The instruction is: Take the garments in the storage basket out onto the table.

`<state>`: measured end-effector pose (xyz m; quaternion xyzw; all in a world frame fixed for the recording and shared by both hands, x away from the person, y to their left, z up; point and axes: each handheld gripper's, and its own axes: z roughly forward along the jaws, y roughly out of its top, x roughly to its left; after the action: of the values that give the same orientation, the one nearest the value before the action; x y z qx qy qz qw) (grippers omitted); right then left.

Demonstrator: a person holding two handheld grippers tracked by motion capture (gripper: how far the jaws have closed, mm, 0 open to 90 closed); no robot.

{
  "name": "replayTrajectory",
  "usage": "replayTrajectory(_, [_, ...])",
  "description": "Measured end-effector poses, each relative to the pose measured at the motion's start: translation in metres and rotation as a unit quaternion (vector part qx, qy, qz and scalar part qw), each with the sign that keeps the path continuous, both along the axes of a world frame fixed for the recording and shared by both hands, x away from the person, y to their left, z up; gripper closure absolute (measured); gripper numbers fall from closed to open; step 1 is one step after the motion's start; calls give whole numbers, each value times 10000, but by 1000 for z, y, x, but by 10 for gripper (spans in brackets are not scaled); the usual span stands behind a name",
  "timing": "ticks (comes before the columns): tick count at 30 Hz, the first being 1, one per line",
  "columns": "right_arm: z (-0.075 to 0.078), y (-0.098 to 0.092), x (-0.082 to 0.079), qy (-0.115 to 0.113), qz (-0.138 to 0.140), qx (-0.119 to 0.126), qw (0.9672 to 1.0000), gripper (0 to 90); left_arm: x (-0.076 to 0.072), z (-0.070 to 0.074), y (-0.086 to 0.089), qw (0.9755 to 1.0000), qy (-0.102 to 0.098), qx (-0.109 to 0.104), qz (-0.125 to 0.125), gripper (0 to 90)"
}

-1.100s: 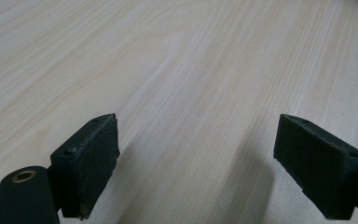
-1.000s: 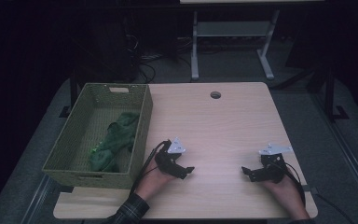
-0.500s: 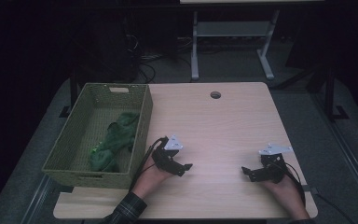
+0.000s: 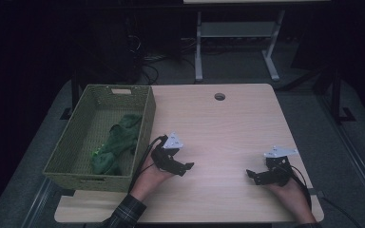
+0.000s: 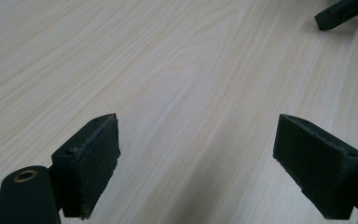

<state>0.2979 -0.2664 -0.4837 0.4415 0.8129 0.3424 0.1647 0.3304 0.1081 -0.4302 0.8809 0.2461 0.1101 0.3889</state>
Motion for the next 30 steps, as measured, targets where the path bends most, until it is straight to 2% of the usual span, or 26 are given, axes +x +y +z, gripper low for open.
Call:
replayTrajectory(7, [0, 0, 0, 1, -1, 1, 10000, 8, -1, 10, 3, 10000, -1, 30, 26, 140])
replayTrajectory(11, [0, 0, 0, -7, 1, -4, 10000, 8, 0, 16, 5, 10000, 26, -65, 23, 140])
replayTrajectory(30, [0, 0, 0, -27, 13, -20, 10000, 8, 0, 44, 6, 9996, -40, -109, -262, 140])
